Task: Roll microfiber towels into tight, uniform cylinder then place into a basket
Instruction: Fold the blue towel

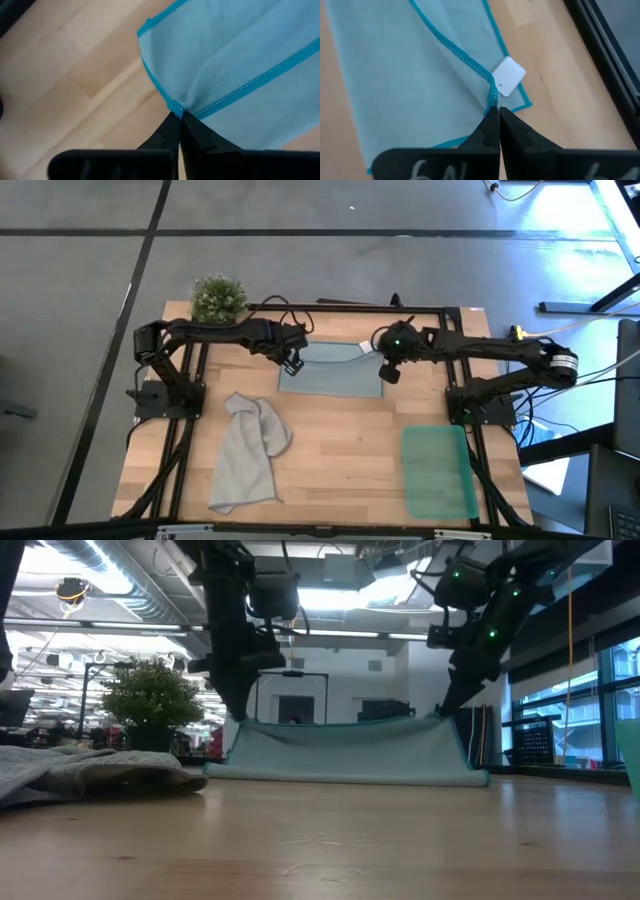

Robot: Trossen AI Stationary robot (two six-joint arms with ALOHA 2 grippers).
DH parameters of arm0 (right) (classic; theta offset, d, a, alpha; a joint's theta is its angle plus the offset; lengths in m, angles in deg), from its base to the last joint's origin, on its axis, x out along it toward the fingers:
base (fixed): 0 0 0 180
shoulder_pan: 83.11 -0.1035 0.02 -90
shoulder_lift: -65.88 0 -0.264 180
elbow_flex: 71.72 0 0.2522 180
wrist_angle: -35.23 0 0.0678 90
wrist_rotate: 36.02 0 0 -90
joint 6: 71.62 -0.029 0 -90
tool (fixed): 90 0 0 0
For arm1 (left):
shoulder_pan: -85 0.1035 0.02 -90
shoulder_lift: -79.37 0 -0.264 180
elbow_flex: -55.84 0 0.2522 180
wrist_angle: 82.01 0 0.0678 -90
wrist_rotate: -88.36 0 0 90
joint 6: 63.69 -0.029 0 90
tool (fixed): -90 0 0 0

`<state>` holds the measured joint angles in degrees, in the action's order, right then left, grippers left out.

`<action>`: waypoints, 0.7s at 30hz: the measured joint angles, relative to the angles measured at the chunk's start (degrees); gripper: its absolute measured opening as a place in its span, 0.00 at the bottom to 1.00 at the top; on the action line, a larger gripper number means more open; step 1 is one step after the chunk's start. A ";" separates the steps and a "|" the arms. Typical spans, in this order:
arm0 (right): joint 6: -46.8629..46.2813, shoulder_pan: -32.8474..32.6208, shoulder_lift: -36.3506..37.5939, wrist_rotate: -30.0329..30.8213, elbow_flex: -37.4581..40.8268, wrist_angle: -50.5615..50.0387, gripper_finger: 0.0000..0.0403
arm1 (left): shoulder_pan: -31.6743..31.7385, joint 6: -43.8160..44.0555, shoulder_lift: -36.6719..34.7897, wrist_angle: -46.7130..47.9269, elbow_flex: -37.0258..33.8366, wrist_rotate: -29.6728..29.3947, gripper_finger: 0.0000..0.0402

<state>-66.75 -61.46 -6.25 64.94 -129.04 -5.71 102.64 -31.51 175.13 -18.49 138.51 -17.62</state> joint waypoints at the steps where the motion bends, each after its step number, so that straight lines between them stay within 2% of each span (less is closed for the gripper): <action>1: 0.05 0.65 -0.26 -0.02 0.00 0.01 0.00 | 0.38 -0.27 0.38 -0.52 0.00 -0.01 0.00; 9: 1.43 4.18 -3.61 -0.04 0.00 0.91 0.00 | 2.65 -0.92 4.21 -4.12 0.00 -0.65 0.00; 21: 1.87 5.20 -5.73 -0.26 0.00 2.86 0.00 | 4.91 -1.31 5.19 -4.80 0.00 -1.36 0.00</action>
<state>-64.88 -56.26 -11.98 64.67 -129.04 -2.85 107.54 -32.82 180.32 -23.29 138.51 -18.98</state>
